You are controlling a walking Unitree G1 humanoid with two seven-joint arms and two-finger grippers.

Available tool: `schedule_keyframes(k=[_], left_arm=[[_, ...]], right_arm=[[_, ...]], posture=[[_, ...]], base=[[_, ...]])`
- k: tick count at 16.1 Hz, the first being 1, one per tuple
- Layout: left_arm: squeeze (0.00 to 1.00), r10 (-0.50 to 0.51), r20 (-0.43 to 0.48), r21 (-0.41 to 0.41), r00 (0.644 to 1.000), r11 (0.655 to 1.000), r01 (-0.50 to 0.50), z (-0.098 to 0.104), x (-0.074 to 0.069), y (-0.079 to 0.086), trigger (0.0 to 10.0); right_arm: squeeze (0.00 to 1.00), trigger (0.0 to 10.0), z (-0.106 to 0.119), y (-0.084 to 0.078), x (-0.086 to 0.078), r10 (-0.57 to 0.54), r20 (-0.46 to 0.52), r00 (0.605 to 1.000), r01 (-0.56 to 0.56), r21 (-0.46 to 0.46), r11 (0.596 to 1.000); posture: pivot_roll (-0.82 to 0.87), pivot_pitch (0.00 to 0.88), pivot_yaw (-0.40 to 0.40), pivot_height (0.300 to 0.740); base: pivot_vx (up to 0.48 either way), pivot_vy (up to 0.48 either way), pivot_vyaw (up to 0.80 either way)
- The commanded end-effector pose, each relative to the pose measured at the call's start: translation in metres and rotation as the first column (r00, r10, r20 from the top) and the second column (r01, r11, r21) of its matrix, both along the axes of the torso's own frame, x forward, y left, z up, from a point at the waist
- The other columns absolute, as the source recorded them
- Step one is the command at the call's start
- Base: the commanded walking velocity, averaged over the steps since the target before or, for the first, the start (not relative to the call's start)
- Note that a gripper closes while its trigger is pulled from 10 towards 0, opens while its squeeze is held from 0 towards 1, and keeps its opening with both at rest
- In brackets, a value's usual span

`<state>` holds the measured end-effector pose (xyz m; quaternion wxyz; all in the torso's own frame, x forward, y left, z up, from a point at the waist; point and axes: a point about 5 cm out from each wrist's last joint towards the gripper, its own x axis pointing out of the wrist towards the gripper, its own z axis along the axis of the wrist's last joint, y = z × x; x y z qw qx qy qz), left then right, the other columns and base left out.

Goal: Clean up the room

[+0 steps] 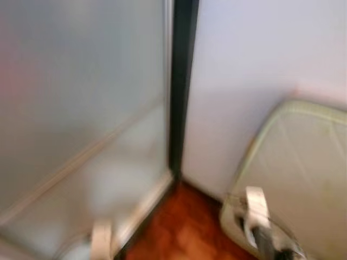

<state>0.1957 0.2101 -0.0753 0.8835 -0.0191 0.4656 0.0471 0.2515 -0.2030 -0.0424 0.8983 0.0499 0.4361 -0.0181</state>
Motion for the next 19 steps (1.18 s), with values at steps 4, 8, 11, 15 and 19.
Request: schedule_keyframes(k=[4, 8, 11, 15, 19], left_arm=[[0.00, -0.015, 0.034, 0.022, 0.999, 1.000, 0.014, 0.0073, 0.0118, 0.0042, 10.0], [0.00, -0.014, 0.039, 0.025, 0.999, 1.000, 0.013, 0.0077, 0.0123, 0.0043, 10.0], [0.00, -0.010, 0.046, 0.023, 0.999, 1.000, 0.009, 0.0080, 0.0126, 0.0043, 10.0], [0.00, -0.021, 0.047, 0.027, 0.999, 0.999, 0.019, 0.0082, 0.0130, 0.0041, 10.0], [0.00, -0.046, 0.040, 0.034, 0.998, 0.998, 0.045, 0.0082, 0.0129, 0.0043, 10.0]], right_arm=[[0.00, 10.0, -0.0007, 0.0019, -0.0004, 0.003, -0.005, 1.000, -0.003, 0.006, 1.000], [0.00, 10.0, -0.0009, 0.0022, -0.0007, -0.003, -0.011, 1.000, 0.003, 0.015, 1.000], [0.00, 10.0, -0.0011, 0.0020, -0.0009, 0.008, -0.020, 1.000, -0.008, 0.009, 1.000], [0.00, 10.0, -0.0010, 0.0016, -0.0010, 0.013, -0.025, 1.000, -0.013, 0.003, 1.000], [0.00, 10.0, -0.0014, 0.0020, -0.0014, 0.007, -0.026, 1.000, -0.007, 0.004, 1.000]], posture=[[0.07, 0.000, -0.063, 0.740], [0.07, 0.000, -0.061, 0.740], [0.07, 0.000, -0.062, 0.740], [0.07, 0.000, -0.062, 0.740], [0.08, 0.000, -0.058, 0.740]], base=[[-0.145, 0.000, 0.00], [0.000, 0.000, -0.11], [0.000, 0.000, -0.80], [0.000, 0.000, -0.80], [0.000, 0.000, -0.80]])
